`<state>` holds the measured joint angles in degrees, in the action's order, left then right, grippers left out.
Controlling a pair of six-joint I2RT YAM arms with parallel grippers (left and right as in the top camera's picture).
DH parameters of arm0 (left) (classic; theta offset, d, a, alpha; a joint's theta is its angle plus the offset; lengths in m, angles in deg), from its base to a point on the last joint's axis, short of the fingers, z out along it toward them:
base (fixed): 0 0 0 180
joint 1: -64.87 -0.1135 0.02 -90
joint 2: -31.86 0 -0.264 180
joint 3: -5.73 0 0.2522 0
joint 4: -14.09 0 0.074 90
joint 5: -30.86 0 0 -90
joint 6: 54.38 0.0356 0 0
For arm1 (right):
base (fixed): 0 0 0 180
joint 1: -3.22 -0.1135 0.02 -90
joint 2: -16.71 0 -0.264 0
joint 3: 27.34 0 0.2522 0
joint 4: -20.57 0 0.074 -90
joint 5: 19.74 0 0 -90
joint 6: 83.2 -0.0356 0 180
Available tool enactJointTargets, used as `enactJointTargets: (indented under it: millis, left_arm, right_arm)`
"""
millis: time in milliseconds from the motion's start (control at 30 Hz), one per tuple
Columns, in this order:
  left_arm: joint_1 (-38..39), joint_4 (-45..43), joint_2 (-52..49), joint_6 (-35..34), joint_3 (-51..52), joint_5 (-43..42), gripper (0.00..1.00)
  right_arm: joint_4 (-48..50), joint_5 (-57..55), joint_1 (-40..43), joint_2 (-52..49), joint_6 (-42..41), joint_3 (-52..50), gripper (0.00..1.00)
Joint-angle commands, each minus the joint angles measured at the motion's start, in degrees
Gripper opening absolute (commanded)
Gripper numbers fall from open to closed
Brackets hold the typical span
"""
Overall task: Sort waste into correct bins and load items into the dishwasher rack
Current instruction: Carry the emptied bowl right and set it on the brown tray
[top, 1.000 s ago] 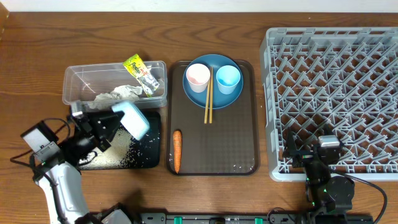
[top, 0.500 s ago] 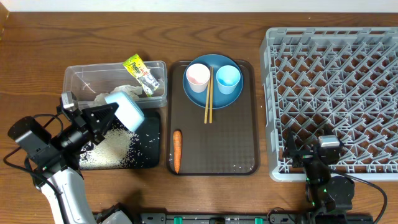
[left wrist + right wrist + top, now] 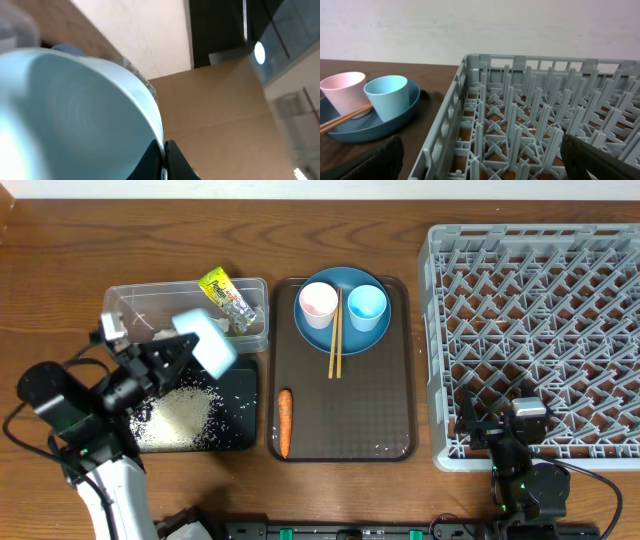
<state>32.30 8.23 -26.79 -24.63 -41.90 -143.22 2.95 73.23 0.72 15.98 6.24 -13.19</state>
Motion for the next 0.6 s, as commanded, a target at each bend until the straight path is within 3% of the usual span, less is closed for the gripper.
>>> enactJointTargets:
  millis: [0,300,567]
  left_arm:
    - [4.2,-5.9,1.0,-10.1,-1.9,5.5,0.06]
    - [21.1,-7.3,0.8,-8.9,-3.4,14.5,0.06]
    - [29.1,0.4,-2.7,-6.4,-7.5,28.6,0.06]
  right_arm:
    - [-0.2,-0.2,-0.5,0.1,0.4,-0.1,0.99]
    - [-0.2,-0.2,-0.5,0.1,0.4,-0.1,0.99]
    - [-0.2,-0.2,-0.5,0.1,0.4,-0.1,0.99]
